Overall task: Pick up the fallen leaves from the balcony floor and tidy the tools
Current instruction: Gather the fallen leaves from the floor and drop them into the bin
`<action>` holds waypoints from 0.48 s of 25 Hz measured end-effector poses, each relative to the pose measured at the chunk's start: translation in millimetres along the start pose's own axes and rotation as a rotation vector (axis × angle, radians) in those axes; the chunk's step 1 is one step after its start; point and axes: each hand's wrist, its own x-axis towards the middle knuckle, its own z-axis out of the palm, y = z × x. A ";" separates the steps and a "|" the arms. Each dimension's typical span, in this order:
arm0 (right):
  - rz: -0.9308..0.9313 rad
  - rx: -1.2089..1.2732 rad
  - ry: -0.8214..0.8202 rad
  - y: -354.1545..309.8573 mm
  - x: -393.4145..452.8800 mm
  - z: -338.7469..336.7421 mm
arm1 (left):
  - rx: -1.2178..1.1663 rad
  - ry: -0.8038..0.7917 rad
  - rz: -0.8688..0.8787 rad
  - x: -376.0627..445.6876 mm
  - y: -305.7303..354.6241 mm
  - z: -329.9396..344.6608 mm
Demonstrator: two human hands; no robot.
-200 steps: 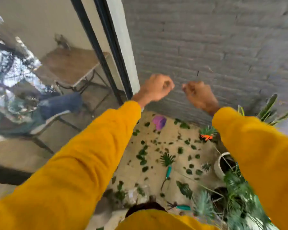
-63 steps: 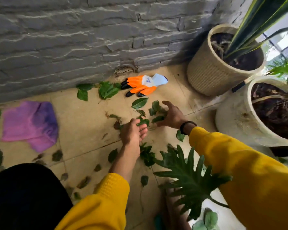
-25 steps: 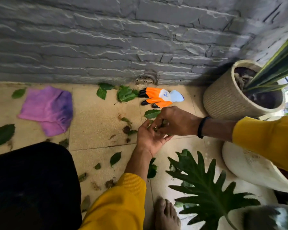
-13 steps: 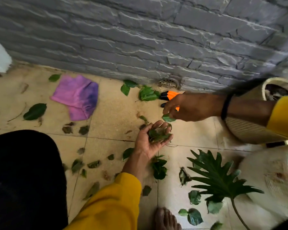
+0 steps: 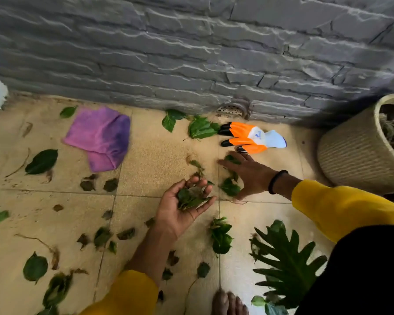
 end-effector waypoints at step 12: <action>-0.118 0.211 0.495 -23.6 -8.3 34.6 | -0.064 0.044 0.063 5.5 -1.4 -21.4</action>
